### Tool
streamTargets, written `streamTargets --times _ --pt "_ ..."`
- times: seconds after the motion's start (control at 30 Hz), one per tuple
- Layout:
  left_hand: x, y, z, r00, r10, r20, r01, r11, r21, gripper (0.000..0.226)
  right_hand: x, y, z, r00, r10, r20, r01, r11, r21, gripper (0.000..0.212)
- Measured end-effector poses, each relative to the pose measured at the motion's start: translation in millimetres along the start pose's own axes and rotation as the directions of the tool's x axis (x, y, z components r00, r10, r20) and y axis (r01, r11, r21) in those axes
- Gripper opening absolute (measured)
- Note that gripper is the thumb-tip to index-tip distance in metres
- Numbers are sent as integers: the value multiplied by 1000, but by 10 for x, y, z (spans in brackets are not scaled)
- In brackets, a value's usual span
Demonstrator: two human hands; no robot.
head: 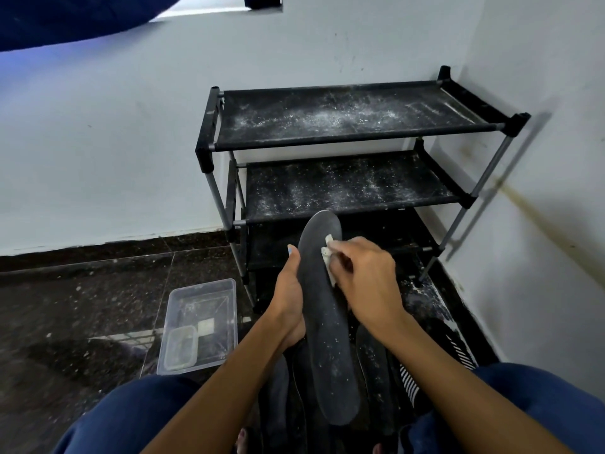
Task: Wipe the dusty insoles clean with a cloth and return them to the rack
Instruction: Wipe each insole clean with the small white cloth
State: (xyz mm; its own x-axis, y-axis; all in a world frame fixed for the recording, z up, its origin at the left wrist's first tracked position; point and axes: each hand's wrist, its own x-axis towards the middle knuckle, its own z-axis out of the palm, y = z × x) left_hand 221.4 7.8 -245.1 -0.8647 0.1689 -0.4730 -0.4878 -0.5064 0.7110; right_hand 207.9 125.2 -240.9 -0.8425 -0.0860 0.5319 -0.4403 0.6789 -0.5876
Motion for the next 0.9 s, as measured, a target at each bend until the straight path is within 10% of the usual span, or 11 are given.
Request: streamTargets --times 0.2,0.53,0.73,0.9 --pt "44 21 -73 987 10 -162 -9 1000 10 75 -90 -127 65 937 -107 332 54 985 163 23" --pt "20 68 -16 999 19 33 -20 1000 15 72 -31 -36 8 993 -87 77 90 995 -32 12" --pt "28 78 -78 999 -45 -27 43 998 -53 81 -33 -70 -25 903 -85 421 38 992 119 15" --pt "53 79 -55 999 20 -33 -21 999 -42 78 29 -29 -37 989 -58 134 82 980 -183 18"
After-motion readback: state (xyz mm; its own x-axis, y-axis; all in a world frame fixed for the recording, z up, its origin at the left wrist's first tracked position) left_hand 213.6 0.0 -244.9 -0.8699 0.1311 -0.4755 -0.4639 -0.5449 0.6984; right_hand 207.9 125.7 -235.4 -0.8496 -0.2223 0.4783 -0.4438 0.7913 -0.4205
